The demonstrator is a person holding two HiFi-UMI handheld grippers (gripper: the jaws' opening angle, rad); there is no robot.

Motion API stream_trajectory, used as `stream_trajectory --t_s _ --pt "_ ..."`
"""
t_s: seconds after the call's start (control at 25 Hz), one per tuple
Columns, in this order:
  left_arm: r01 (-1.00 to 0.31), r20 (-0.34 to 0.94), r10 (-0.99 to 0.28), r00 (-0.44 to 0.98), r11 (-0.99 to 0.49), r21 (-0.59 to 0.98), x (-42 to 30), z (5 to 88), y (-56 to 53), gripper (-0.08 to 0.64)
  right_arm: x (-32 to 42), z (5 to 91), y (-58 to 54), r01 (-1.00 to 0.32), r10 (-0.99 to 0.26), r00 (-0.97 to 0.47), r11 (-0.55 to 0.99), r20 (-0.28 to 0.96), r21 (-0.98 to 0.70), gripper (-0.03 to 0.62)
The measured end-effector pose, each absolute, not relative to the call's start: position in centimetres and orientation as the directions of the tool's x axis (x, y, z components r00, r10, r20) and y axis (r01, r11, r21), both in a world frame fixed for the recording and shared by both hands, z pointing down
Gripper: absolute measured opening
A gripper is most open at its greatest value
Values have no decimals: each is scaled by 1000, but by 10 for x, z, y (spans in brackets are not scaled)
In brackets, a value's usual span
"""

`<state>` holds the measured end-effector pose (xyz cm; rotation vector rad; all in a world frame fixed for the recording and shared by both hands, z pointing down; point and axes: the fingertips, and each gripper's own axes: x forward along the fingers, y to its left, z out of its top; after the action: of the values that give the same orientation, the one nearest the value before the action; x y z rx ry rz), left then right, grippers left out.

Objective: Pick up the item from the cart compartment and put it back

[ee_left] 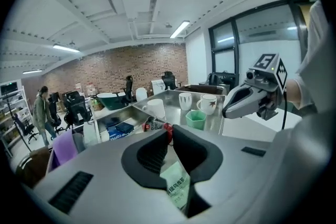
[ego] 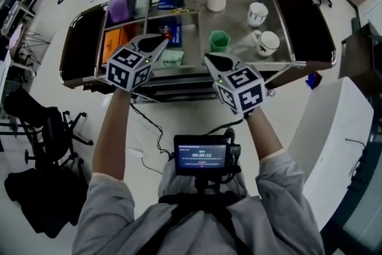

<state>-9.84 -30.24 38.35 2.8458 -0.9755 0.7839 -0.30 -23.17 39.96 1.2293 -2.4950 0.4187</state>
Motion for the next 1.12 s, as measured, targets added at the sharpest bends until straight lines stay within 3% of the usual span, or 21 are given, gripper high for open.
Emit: stream_trajectory --t_s 0.56,1.12 --pt "-365 697 -363 618 -918 -155 -45 464 -365 37 -19 408 -256 -801 -697 -581 580 421 -146 9" --pt "-294 798 -262 543 -949 -111 -25 512 -400 37 -10 413 -263 -812 -709 -570 561 415 -157 9"
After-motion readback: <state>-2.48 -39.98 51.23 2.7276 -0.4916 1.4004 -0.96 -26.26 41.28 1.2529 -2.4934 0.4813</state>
